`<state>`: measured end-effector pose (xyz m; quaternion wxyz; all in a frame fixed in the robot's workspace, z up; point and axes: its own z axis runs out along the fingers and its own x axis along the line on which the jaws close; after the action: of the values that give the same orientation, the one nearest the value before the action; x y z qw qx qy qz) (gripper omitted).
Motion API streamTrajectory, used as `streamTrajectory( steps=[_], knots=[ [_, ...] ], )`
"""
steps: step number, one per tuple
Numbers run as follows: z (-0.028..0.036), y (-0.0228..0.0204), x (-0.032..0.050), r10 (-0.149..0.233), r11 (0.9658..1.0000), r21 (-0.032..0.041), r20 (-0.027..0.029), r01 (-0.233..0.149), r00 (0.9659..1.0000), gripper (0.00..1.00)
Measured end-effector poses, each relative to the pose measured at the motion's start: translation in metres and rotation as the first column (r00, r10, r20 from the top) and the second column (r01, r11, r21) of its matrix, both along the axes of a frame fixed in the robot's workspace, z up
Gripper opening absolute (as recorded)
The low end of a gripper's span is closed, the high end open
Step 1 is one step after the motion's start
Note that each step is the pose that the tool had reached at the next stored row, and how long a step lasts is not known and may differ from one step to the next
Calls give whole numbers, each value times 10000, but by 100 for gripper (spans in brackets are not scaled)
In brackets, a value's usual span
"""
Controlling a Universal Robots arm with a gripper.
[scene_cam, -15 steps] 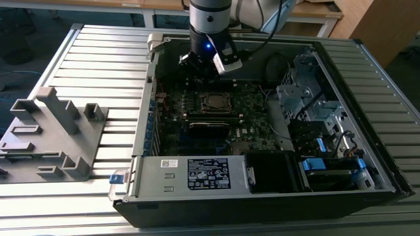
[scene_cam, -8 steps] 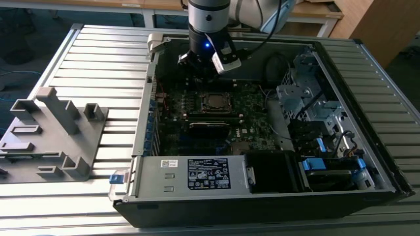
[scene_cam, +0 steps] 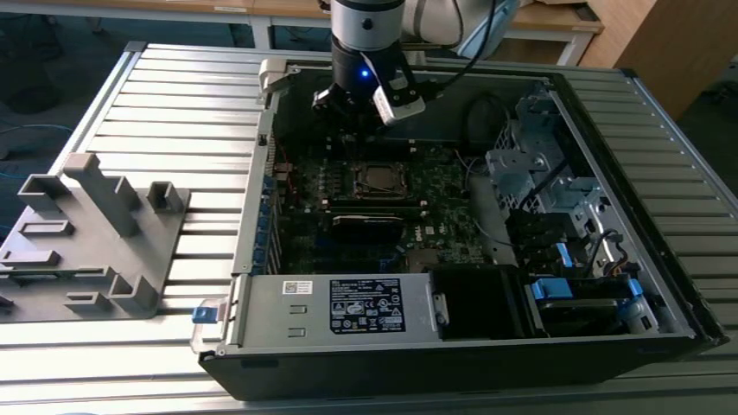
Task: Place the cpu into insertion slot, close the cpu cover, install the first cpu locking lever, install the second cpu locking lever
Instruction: 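Install the first cpu locking lever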
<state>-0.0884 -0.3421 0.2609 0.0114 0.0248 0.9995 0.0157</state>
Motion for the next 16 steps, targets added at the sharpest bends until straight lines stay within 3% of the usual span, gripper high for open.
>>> streamTrajectory(
  steps=[5,13,16],
  knots=[
    [3,-1,-14,-1,10000,-5,-3,1,10000,11],
    [-4,0,-208,-1,10000,-2,-2,1,10000,11],
    [-5,0,-234,0,10000,-2,-1,0,10000,11]
  ],
)
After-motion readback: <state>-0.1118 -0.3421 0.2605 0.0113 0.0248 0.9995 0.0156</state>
